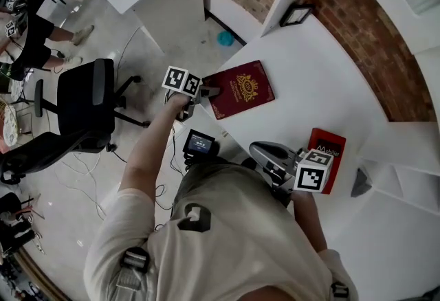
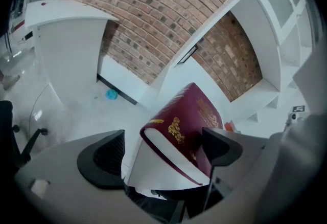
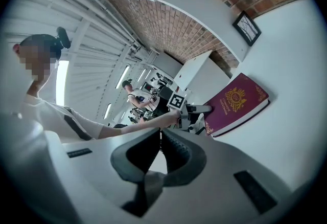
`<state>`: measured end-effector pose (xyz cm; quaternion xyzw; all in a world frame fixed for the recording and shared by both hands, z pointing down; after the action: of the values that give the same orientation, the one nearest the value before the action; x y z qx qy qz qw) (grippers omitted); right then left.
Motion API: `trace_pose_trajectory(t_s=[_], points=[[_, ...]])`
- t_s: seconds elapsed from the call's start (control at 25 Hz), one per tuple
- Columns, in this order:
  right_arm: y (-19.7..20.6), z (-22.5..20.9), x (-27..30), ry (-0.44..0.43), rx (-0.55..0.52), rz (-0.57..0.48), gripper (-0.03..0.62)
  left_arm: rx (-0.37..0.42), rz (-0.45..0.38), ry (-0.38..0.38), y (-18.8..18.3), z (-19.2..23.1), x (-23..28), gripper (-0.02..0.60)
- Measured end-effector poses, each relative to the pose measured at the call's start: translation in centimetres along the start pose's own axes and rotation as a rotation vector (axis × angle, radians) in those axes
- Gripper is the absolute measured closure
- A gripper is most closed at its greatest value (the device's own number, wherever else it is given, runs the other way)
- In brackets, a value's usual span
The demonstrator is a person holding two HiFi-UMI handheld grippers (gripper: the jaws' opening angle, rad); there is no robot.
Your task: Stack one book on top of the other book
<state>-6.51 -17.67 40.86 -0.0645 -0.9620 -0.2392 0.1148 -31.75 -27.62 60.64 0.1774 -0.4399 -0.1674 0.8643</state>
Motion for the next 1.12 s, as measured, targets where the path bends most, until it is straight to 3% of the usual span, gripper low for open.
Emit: trace_pose_trajectory(t_s=[0.56,0.72,0.92,1.12], points=[[0.0,0.2,3.4,0.073,0.009,0.028,0.586,-0.163,-0.058,0.352,1.0,2.9,0.6,0.141],[-0.1,-0.1,3.7,0.093,0.016,0.028,0.586,-0.171,-0.095,0.409,0.9,3.2,0.9,0.146],[0.1,-0.2,4.5,0.100,0.023,0.053,0.586,-0.243,-0.212,0.475,0.6,3.9,-0.1,0.251],[0.0,-0.4,5.1,0.103,0.024,0.082,0.586,-0.313,-0.299,0.508,0.3,4.8,-0.6,0.265]])
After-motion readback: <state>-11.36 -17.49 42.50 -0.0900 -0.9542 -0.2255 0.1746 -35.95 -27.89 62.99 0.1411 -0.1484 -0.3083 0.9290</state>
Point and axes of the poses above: the fingertips, and each gripper's own axes: x forward along the fingers, z to its left, y out of its underside, the point moved 5 cm from there along -x, backward along the fingers, and after that the axes turned 5 degrees about x, right-handed, at the moved point
